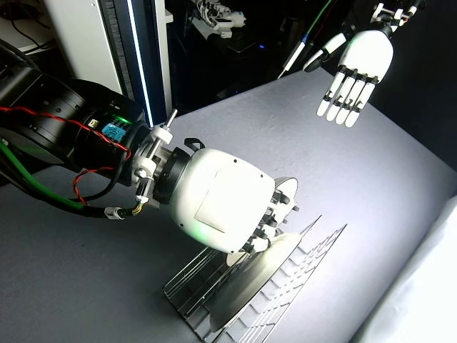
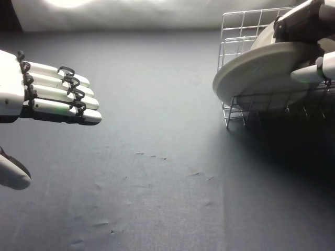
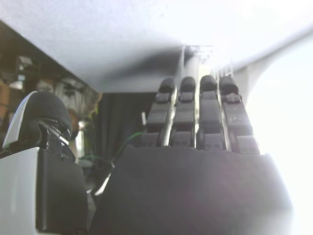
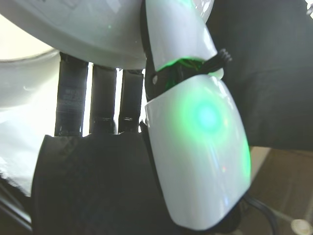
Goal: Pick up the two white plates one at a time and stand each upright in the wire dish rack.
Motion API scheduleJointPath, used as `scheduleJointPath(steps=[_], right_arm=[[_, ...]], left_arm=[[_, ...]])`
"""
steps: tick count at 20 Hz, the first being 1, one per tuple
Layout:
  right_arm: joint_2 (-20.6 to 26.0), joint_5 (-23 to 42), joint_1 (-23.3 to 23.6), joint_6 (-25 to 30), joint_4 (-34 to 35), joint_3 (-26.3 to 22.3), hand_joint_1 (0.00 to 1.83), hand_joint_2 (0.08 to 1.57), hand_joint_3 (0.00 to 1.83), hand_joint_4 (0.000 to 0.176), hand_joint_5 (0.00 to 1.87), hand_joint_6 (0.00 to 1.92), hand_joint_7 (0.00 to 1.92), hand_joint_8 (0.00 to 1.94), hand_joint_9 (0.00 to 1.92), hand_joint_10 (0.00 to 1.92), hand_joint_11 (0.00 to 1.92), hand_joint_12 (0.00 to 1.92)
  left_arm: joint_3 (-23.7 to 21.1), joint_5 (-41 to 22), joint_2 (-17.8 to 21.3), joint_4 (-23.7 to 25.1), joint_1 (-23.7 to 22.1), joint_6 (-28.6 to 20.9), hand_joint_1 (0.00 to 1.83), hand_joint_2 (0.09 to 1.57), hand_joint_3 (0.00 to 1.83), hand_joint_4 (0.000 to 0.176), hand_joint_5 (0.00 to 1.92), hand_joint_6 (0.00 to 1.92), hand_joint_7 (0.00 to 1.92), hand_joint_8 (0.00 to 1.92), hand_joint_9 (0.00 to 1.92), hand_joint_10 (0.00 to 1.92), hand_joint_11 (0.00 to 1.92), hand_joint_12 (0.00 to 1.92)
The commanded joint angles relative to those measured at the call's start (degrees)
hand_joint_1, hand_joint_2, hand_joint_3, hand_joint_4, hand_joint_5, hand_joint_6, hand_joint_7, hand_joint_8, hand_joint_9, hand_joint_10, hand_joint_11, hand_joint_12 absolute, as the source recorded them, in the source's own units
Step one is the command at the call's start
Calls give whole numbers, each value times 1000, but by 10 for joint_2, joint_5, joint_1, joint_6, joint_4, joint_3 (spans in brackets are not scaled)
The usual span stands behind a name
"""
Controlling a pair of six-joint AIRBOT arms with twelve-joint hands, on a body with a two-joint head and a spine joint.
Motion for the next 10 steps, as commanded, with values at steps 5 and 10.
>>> scheduleJointPath(steps=[5, 10], right_arm=[[6, 93, 6, 3, -18, -1, 1240, 1015, 0, 0, 335, 4, 327, 3, 285, 7, 0, 812], [11, 106, 28, 3, -47, -18, 1164, 931, 0, 0, 30, 4, 11, 0, 11, 0, 0, 132]], left_arm=[[0, -3, 1, -41, -2, 2, 0, 1123, 1, 0, 0, 0, 0, 0, 0, 0, 0, 0], [1, -5, 11, -74, -2, 37, 0, 1115, 0, 0, 0, 0, 0, 0, 0, 0, 0, 0]])
